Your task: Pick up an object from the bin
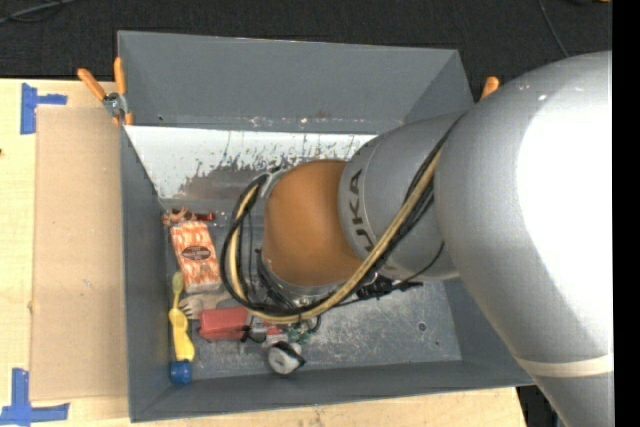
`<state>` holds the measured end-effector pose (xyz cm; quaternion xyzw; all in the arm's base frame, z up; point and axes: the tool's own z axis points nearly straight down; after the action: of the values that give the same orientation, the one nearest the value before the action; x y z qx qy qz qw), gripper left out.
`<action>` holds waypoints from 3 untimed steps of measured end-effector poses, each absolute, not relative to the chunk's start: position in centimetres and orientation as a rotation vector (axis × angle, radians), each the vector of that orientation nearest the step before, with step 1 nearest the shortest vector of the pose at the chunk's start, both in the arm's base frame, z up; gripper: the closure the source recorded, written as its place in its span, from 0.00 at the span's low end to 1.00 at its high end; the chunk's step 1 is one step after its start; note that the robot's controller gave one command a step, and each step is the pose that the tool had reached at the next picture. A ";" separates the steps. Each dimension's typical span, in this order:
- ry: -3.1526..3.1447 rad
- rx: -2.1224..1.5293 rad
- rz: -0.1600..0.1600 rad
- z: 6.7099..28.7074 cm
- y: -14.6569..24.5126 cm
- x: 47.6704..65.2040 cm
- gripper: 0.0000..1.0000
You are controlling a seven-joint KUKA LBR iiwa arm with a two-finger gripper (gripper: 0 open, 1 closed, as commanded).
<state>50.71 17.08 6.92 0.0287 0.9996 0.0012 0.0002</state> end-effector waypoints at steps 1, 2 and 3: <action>3.141 0.093 0.003 7.1 17.0 50.7 1.00; 3.147 0.097 0.000 9.3 16.9 50.5 1.00; 3.144 0.098 0.002 11.9 16.9 50.6 1.00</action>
Offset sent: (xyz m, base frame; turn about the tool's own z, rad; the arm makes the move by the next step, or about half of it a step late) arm -0.0004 -0.0005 0.0445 0.0013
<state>50.60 16.95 11.94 0.0311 0.9995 0.0005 -0.0019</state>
